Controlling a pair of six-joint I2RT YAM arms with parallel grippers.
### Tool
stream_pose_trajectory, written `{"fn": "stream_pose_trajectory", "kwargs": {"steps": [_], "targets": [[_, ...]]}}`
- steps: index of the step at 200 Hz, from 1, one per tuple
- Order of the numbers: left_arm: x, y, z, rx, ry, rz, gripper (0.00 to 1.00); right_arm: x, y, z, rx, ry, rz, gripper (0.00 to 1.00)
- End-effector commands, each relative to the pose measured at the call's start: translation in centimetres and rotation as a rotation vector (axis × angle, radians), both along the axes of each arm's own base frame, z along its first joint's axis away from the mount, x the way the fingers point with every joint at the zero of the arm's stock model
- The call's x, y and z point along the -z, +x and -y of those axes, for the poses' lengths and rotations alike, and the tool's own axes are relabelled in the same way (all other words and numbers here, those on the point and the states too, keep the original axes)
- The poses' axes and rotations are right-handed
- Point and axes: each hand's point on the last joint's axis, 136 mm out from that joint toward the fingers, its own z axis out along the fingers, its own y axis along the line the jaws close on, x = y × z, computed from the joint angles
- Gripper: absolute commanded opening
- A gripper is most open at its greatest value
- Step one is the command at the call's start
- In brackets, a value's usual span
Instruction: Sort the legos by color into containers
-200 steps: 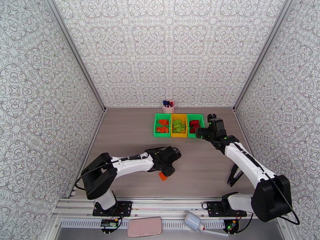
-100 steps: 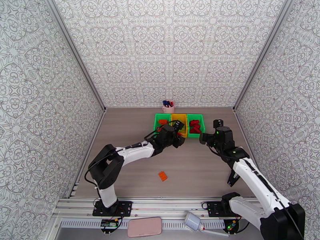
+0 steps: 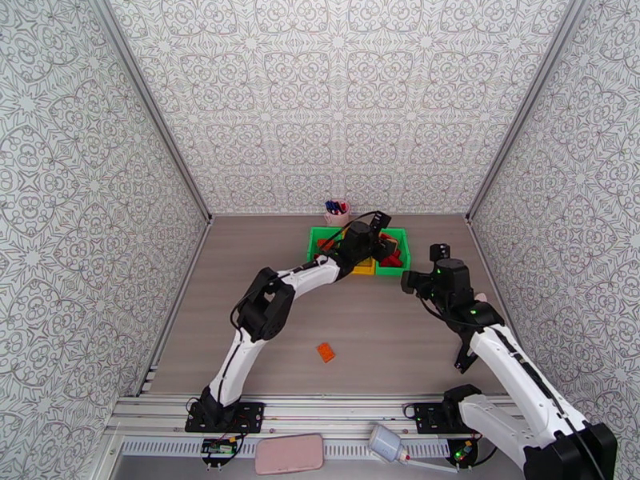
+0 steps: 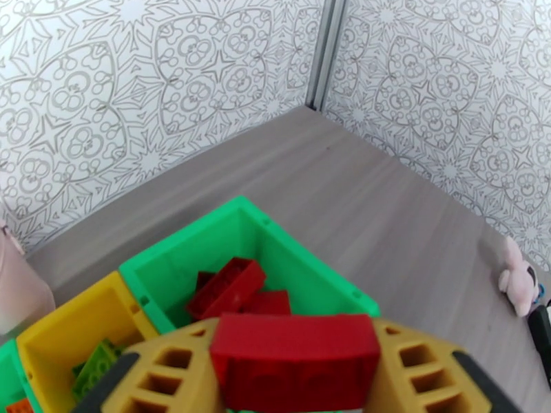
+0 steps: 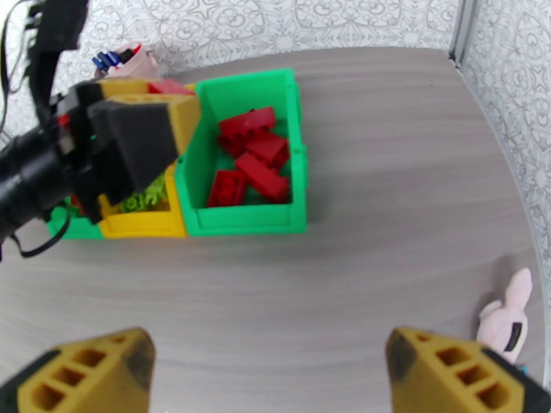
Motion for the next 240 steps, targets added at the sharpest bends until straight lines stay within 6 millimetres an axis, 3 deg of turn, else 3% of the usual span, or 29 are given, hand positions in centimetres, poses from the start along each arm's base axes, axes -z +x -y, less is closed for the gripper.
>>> {"fn": "stream_pose_trajectory", "kwargs": {"steps": [1,14,18,44,66,93,111,117,121,139,143,146,154,179,197,240], "targets": [[0.5,0.6,1.0,0.029,0.013,-0.016,0.40,0.2,-0.6,0.7,0.029,-0.007,-0.011,0.92],[1.4,1.1,1.2,0.029,0.028,-0.027,0.40,0.2,-0.7,0.7,0.028,-0.008,-0.010,0.92],[0.4,1.5,1.4,0.028,0.015,-0.010,0.40,0.1,-0.7,0.7,0.029,-0.007,-0.009,0.92],[1.2,2.1,1.8,0.030,0.039,-0.009,0.42,0.0,-0.8,0.8,0.027,-0.010,-0.001,0.92],[1.0,2.0,1.9,0.032,0.036,-0.011,0.50,-0.3,-0.8,0.7,0.023,-0.013,0.001,0.92],[-0.5,1.5,1.6,0.038,0.029,0.000,0.65,-0.3,-0.7,0.2,-0.011,-0.013,0.002,0.92],[-2.7,0.8,0.8,0.038,0.017,0.027,0.72,0.2,-0.7,-0.3,-0.053,-0.023,-0.020,0.92],[-2.1,0.2,0.3,0.038,0.032,0.016,0.73,0.4,-0.7,-0.4,-0.061,-0.025,-0.025,0.92],[-2.7,-0.2,0.0,0.038,0.030,0.025,0.74,0.6,-0.7,-0.5,-0.064,-0.027,-0.029,0.92],[-4.3,-1.4,-1.7,0.029,0.018,0.043,0.77,0.6,-0.5,-0.6,-0.076,-0.031,-0.031,0.92],[-3.8,-1.7,-1.9,0.028,0.025,0.036,0.78,0.6,-0.5,-0.7,-0.082,-0.030,-0.031,0.92],[-5.2,-2.1,-2.4,0.024,0.012,0.053,0.79,0.6,-0.5,-0.8,-0.087,-0.027,-0.031,0.92],[-5.7,-2.9,-3.3,0.018,0.010,0.062,0.80,0.7,-0.4,-1.1,-0.100,-0.021,-0.033,0.92],[-7.1,-5.5,-6.6,-0.030,0.000,0.109,0.93,2.3,-0.3,-2.3,-0.153,-0.011,-0.080,0.94],[-6.9,-7.4,-9.7,-0.079,0.013,0.107,0.99,3.3,-0.5,-3.6,-0.186,-0.028,-0.112,0.95],[-5.2,-11.0,-18.5,-0.252,0.045,0.038,1.00,6.0,-2.2,-6.8,-0.247,-0.105,-0.207,0.98]]}}
